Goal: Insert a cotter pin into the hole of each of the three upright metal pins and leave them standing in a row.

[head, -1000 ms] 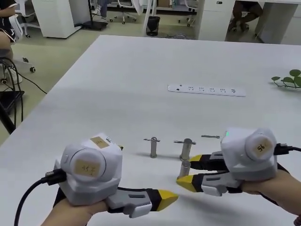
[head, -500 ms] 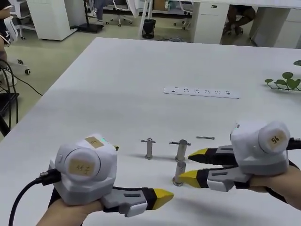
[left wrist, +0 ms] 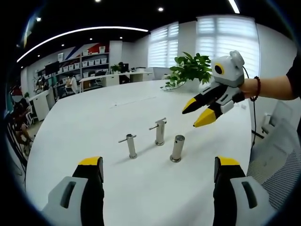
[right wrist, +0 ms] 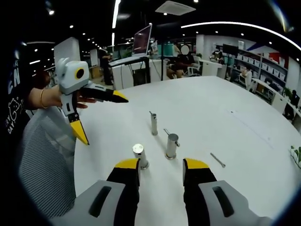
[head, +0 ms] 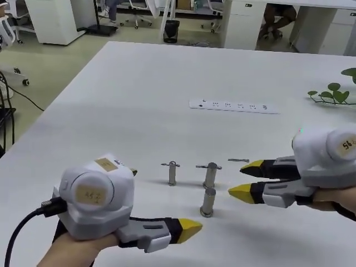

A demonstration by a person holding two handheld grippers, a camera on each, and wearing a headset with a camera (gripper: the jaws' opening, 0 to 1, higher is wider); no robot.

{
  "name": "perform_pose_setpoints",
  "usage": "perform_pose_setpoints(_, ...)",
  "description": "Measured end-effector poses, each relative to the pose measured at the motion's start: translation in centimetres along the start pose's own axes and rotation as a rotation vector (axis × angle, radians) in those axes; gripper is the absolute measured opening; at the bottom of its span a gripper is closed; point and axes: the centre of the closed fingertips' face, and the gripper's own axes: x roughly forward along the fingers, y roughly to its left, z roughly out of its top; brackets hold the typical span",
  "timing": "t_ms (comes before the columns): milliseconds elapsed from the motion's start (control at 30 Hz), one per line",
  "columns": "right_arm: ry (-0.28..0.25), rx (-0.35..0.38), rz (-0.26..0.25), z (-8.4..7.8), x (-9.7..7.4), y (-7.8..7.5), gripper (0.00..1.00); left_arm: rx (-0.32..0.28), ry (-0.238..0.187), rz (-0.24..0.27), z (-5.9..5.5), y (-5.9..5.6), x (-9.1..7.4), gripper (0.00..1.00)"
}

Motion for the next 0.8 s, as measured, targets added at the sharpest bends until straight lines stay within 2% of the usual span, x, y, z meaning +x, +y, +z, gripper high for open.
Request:
perform_pose_setpoints(200, 0.028, -0.007, -0.024, -0.1, -0.3, -1.7, 0.30, -0.006, 0.003, 0.004, -0.1, 0.1, 0.0, 0.95)
perform_pose_setpoints(533, 0.030, 0.057, -0.061, 0.0, -0.2, -4.7, 0.25, -0.012, -0.002, 0.016, 0.0, 0.5, -0.1, 0.94)
perform_pose_setpoints(733, 0.059, 0.056, -0.097, -0.6, 0.3, -6.5, 0.23, -0.016, -0.007, 0.019, 0.1, 0.5, 0.0, 0.94)
perform_pose_setpoints(800, 0.076, 0.046, -0.109, -1.1, 0.8, -7.7, 0.23, -0.016, -0.006, 0.019, 0.1, 0.5, 0.0, 0.94)
